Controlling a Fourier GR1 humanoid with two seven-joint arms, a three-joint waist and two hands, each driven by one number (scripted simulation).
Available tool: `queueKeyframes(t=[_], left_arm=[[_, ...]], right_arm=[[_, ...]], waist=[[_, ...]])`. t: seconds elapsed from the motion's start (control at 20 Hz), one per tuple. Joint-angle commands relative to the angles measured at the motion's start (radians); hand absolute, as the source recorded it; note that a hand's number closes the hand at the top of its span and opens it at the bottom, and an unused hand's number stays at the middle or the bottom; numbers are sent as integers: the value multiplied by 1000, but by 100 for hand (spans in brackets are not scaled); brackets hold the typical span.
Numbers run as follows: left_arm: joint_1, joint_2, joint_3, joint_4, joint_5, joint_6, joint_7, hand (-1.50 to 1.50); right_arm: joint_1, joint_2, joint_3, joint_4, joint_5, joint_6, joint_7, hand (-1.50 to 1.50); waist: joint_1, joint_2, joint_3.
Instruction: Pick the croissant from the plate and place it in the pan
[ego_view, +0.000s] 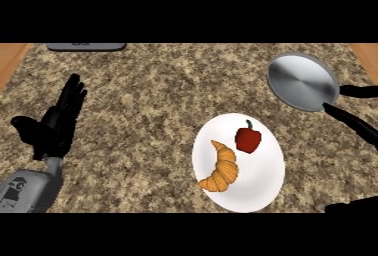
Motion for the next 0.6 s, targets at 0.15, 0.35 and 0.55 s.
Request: queueKeyframes(t=[0.15,0.35,0.55], left_arm=[[-1,-12,24,-23,-25,-14,15,0],[-36,-25,41,-48,-27,-23,86,0],[-9,-61,33,-27,-71,-17,57,0]], right_arm=[[-254,-32,9,-106,-14,92,336,-150],[-415,94,121,-89,24,81,516,-150],[-396,159,155,-82,-19,154,482,-150]], waist=[[14,2,1],[15,2,2],[7,2,2]])
